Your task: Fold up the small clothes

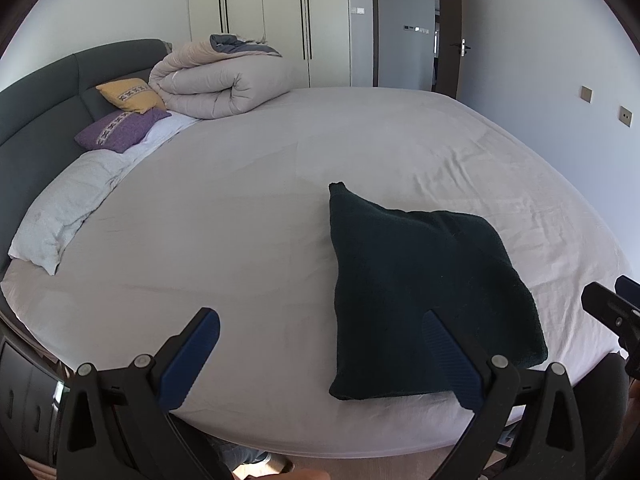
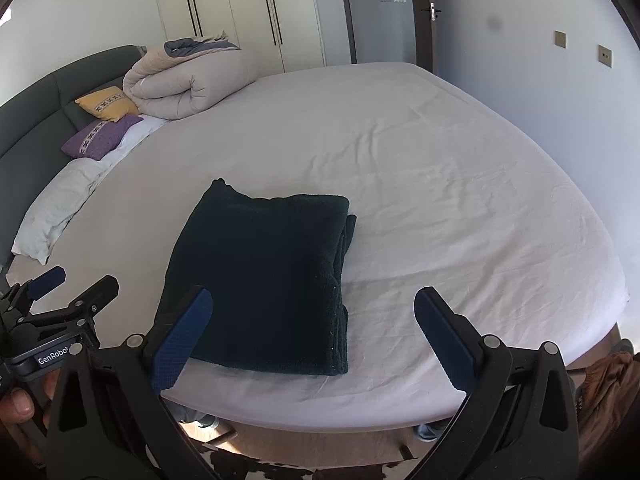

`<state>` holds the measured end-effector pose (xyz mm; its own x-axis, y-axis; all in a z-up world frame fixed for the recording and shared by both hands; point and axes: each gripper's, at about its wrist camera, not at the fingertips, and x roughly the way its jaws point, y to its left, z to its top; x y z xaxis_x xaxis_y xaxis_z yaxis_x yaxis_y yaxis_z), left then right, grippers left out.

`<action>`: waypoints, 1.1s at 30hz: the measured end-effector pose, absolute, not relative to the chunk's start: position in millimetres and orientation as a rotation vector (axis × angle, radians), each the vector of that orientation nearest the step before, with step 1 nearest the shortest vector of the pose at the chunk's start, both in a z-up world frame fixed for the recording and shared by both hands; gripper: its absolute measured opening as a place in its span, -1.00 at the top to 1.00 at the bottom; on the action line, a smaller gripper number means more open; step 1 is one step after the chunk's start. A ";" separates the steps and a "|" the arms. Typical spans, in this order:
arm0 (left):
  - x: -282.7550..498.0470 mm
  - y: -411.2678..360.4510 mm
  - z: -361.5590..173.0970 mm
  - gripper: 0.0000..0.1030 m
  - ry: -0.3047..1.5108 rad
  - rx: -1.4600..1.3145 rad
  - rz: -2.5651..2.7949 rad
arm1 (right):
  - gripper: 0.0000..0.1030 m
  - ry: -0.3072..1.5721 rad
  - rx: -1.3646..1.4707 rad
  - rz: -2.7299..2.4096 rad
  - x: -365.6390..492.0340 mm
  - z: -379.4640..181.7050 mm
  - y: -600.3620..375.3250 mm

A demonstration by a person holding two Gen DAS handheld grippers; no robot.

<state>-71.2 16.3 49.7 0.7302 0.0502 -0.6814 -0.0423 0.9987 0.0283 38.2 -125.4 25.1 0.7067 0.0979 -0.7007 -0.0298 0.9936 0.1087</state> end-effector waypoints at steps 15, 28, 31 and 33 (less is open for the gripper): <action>-62.9 24.8 28.1 -1.00 0.813 -0.021 0.042 | -1.00 0.833 0.086 0.055 62.5 1.7 -111.4; -63.6 23.8 23.0 -1.00 0.824 -0.044 0.017 | -1.00 0.851 0.086 0.039 69.4 -7.6 -105.3; -63.8 23.9 22.5 -1.00 0.824 -0.045 0.016 | -1.00 0.855 0.082 0.037 69.9 -8.9 -103.6; -63.9 23.9 22.5 -1.00 0.824 -0.045 0.016 | -1.00 0.859 0.084 0.037 70.8 -10.1 -103.6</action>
<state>-63.9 23.9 22.5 0.6791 -0.0036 -0.7340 -0.0316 0.9989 -0.0342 70.8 -103.6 -10.1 0.6528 0.0665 -0.7546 0.0011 0.9961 0.0888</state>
